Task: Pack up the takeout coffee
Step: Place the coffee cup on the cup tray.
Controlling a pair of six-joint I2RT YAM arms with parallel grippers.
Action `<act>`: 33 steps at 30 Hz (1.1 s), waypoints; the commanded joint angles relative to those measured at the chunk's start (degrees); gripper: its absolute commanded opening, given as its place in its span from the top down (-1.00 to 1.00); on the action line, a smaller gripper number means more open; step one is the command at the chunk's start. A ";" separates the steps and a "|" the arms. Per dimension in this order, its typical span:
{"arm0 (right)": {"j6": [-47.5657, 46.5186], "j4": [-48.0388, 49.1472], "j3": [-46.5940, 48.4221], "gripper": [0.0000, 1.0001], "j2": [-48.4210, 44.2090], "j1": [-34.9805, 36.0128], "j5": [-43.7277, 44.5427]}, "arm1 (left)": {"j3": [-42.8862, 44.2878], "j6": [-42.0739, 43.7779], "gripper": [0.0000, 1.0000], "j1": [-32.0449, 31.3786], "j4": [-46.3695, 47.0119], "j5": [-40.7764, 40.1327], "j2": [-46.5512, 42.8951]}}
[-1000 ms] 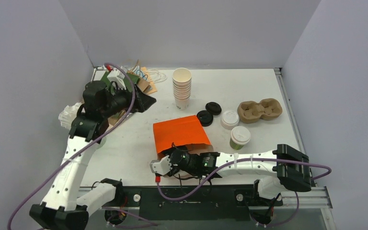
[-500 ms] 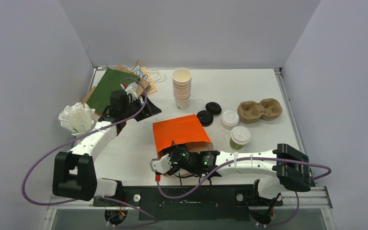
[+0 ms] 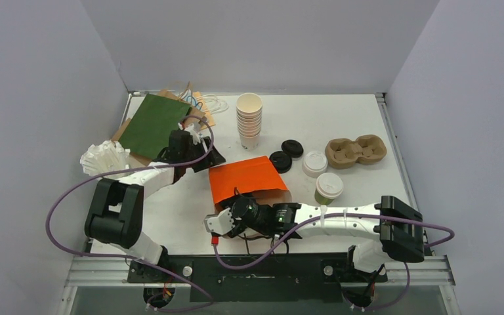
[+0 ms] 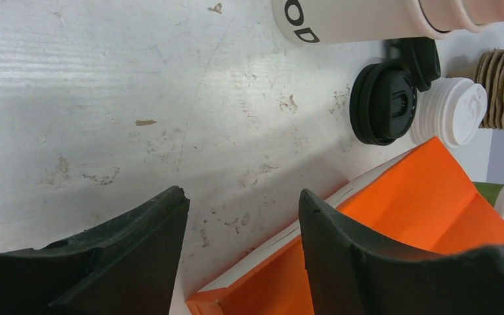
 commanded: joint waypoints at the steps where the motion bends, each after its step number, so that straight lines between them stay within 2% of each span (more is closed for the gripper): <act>1: -0.31 -0.01 2.45 0.45 1.03 -0.44 -1.06 | -0.78 -0.51 -0.15 -0.35 5.59 -1.69 1.26; 4: -0.41 -0.05 2.73 0.44 1.44 -0.44 -1.48 | -1.04 -1.49 0.03 -0.45 6.28 1.49 3.42; 13: -0.32 -0.93 3.83 0.45 3.03 -0.40 -1.43 | -4.17 -4.66 0.35 -1.70 7.59 8.16 5.07; 26: -0.45 -2.56 5.09 0.46 5.05 -0.62 -1.45 | -6.00 -4.65 0.41 -1.71 5.72 9.85 1.19; 33: 0.00 -6.34 7.55 0.47 5.96 -0.31 0.55 | -5.70 -5.12 0.42 -1.67 1.13 9.10 -3.11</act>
